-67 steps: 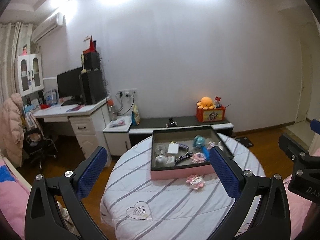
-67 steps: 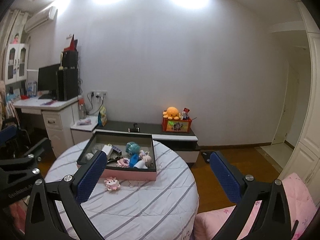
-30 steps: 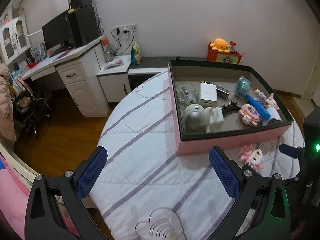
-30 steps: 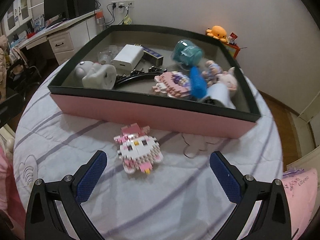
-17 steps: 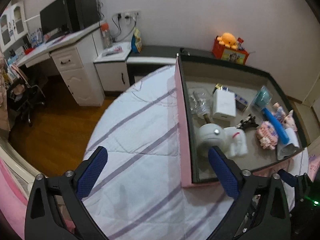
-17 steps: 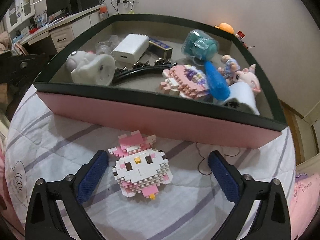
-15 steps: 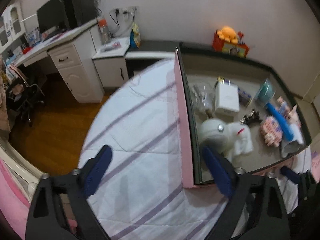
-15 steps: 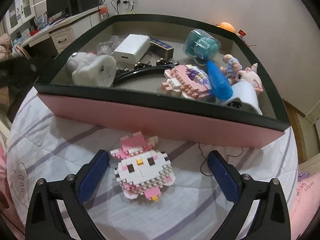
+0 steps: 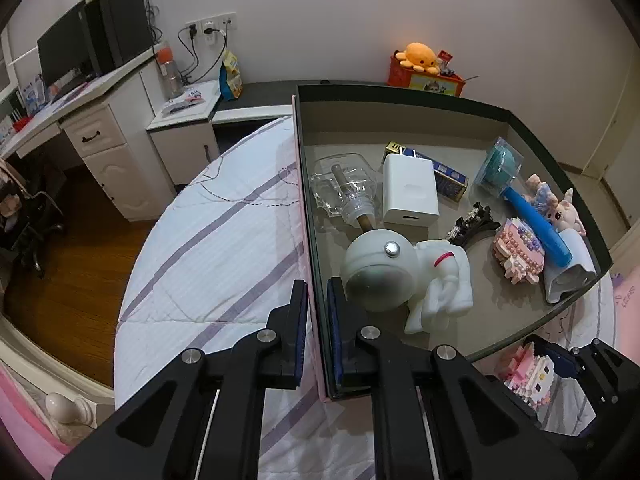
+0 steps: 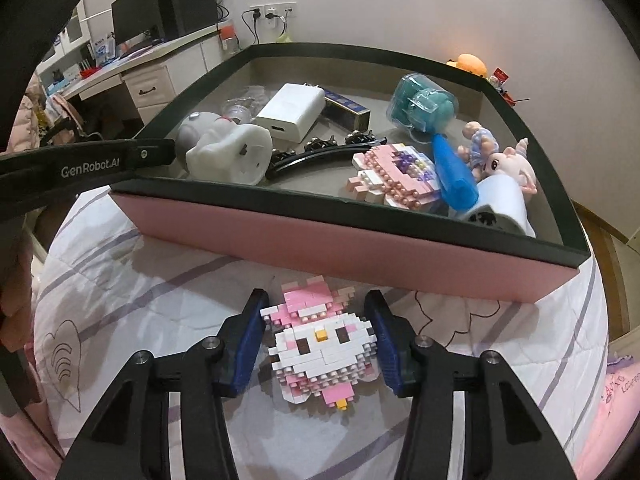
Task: Organize rigid objects
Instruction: 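Lift the block cat figure and carry it over the pink box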
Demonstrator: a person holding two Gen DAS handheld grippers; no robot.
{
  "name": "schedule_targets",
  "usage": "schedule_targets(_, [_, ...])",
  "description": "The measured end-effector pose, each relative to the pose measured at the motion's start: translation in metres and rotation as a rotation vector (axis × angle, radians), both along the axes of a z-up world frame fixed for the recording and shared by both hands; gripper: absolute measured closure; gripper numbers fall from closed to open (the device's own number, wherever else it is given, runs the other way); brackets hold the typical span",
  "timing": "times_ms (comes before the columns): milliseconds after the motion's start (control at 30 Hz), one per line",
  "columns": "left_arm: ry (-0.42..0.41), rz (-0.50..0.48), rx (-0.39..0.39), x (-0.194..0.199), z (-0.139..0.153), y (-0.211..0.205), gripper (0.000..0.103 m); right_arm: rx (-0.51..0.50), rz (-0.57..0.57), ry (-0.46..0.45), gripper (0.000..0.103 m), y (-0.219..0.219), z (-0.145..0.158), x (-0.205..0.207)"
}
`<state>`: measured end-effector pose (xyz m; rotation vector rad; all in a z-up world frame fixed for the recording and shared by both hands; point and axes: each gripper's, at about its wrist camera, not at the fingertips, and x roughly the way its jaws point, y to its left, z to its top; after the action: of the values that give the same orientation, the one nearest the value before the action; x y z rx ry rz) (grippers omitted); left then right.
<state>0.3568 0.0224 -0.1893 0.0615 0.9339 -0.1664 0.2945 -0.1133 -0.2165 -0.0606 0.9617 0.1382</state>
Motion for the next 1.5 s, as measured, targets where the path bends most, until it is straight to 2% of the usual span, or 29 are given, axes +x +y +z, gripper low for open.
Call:
schedule_targets(200, [0.004,0.003,0.000,0.000,0.001,-0.001,0.094,0.012,-0.014,-0.028,0.052,-0.013,0.019,-0.013])
schedule_targets(500, [0.008,0.004,0.001,0.004,0.002,0.005,0.094,-0.016,-0.067,-0.152,0.052,-0.035,0.068,-0.025])
schedule_targets(933, [0.013,0.002,0.001,0.005,0.002,0.008,0.093,-0.042,-0.083,-0.278,0.052,-0.037,0.120,0.003])
schedule_targets(1233, [0.013,0.001,-0.001,0.006,0.001,0.009,0.093,-0.030,-0.080,-0.268,0.052,-0.037,0.121,0.052])
schedule_targets(1500, [-0.004,-0.001,-0.012,0.004,-0.001,0.011,0.093,-0.009,-0.112,-0.187,0.052,-0.043,0.097,0.083])
